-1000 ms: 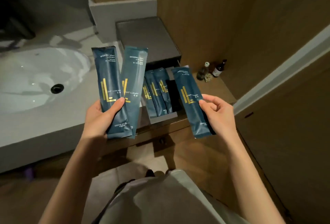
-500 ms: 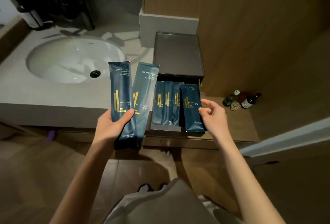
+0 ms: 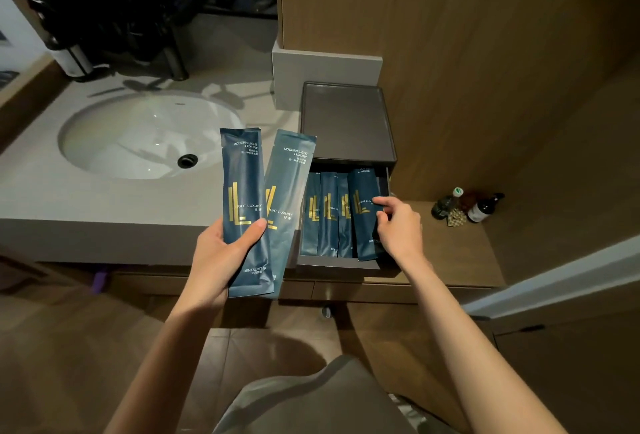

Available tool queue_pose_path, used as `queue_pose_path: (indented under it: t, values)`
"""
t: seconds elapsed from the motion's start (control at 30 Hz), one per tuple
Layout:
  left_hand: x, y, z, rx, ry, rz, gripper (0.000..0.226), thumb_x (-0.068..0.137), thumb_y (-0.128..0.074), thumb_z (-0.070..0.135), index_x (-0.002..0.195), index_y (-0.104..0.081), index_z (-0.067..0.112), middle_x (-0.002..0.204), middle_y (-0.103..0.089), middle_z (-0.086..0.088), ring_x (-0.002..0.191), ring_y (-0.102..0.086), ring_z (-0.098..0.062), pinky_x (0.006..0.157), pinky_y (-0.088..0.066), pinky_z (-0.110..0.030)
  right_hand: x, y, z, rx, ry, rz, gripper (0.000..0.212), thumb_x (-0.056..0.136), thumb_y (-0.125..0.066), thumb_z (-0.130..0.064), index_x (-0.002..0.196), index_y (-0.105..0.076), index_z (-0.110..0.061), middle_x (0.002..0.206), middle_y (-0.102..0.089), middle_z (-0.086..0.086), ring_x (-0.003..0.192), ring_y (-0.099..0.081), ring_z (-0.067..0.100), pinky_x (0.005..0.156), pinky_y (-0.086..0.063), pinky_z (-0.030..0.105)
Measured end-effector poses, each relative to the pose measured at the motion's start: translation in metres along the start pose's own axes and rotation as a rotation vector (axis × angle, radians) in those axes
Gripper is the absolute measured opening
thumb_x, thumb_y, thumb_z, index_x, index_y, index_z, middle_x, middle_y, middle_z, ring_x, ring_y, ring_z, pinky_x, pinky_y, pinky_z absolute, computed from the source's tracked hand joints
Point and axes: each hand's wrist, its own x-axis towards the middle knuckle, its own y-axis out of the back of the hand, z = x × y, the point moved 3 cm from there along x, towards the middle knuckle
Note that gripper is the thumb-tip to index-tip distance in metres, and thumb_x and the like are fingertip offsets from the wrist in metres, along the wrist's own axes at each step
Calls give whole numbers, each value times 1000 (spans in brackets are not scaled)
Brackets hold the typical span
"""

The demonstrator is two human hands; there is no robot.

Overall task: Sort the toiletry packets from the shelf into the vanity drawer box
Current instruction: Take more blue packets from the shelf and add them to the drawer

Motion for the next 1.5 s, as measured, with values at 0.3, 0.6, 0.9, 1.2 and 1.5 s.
queue_pose_path:
  t: [0.3,0.6,0.9,1.2,1.5]
  values:
    - [-3,-5,2,-7,-9,-7,14,84,-69,22,97,-66,25,97,-74,-1,92,-70,-19,82,-56,-37,-1,-9,-1,-88,21,103,33,94,-52,-3,124,-63,-12,125,-59,12,107,-63,28,91,-51,35]
    - [-2,-4,1,-21,7,-4,13,84,-68,21,95,-65,26,96,-74,-1,90,-70,-19,81,-55,-38,-3,-17,0,-229,71,18,53,85,-60,9,134,-53,-9,136,-47,12,111,-61,30,96,-51,40]
    - [5,-5,2,-19,2,6,12,85,-68,21,96,-64,25,93,-73,1,86,-70,-16,76,-55,-34,-11,-22,-16,-391,410,-116,51,94,-53,-10,143,-40,-7,155,-29,12,143,-29,27,113,-31,34]
    - [8,-14,3,-3,-8,-17,10,85,-67,20,91,-63,27,93,-72,1,90,-69,-19,78,-55,-36,4,-49,7,-522,155,-398,81,93,-52,-11,152,3,-4,158,13,21,148,6,35,119,-15,40]
    - [10,-17,-1,7,9,-13,12,84,-69,21,94,-65,26,97,-73,-1,93,-69,-22,88,-54,-45,12,-56,10,-456,187,-393,78,94,-50,-8,152,3,-7,157,21,20,147,11,38,120,-14,41]
